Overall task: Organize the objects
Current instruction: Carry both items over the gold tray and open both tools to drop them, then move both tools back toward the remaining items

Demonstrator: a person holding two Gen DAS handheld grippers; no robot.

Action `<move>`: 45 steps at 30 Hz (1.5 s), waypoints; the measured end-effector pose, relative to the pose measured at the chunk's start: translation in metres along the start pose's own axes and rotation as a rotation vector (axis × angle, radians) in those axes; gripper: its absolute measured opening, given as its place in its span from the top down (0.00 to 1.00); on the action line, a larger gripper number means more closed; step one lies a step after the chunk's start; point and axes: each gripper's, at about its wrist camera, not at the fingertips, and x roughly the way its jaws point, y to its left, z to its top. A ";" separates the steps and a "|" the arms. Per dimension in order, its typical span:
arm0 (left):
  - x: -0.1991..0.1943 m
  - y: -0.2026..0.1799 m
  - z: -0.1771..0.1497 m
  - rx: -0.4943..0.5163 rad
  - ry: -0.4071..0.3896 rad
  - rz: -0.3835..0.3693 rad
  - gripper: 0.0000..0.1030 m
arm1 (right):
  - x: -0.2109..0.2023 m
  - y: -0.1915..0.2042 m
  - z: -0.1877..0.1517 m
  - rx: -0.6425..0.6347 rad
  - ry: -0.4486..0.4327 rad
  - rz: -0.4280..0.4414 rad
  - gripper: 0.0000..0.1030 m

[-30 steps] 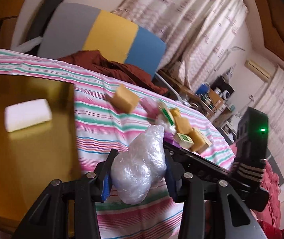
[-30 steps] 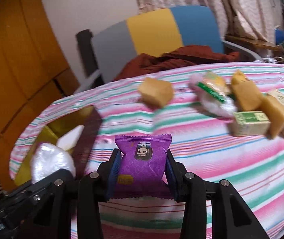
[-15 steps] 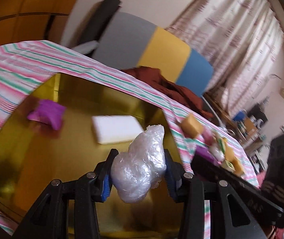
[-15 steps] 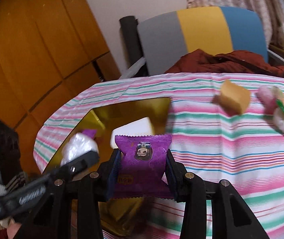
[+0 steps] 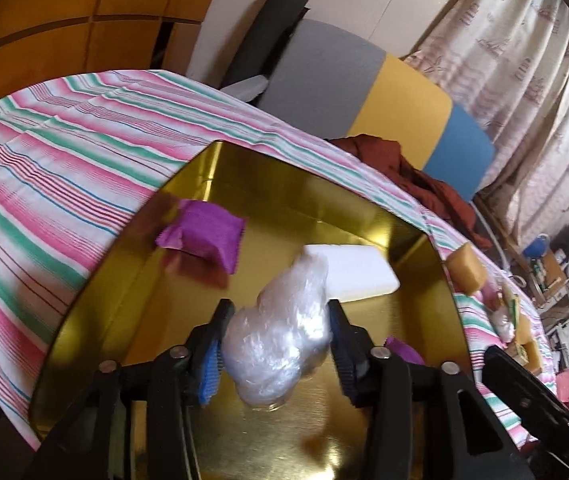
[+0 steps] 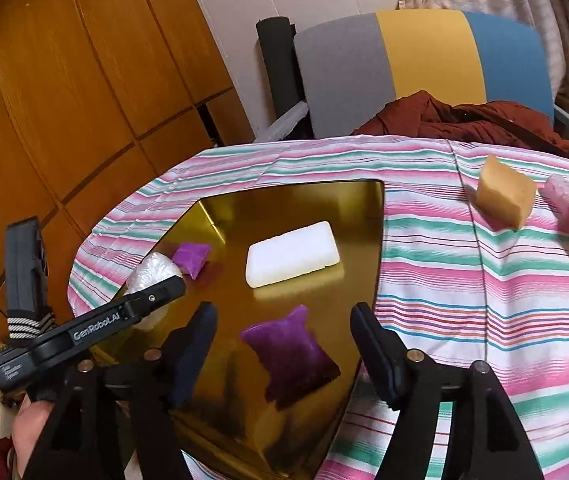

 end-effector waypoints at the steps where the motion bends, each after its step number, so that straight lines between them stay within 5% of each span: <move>1: 0.000 0.000 0.000 0.001 -0.005 0.017 0.44 | -0.001 -0.003 -0.001 0.016 -0.003 0.002 0.27; 5: -0.004 -0.003 0.001 0.007 -0.028 0.070 0.33 | -0.005 -0.013 -0.004 0.066 -0.003 0.005 0.26; 11: -0.009 -0.010 0.000 0.009 -0.039 0.051 0.33 | -0.010 -0.028 -0.007 0.125 -0.007 -0.011 0.25; 32: -0.020 -0.075 -0.023 0.170 -0.021 -0.092 0.33 | -0.026 -0.066 -0.014 0.202 -0.027 -0.074 0.21; 45: -0.028 -0.131 -0.055 0.327 0.026 -0.206 0.33 | -0.055 -0.140 -0.024 0.231 -0.009 -0.264 0.13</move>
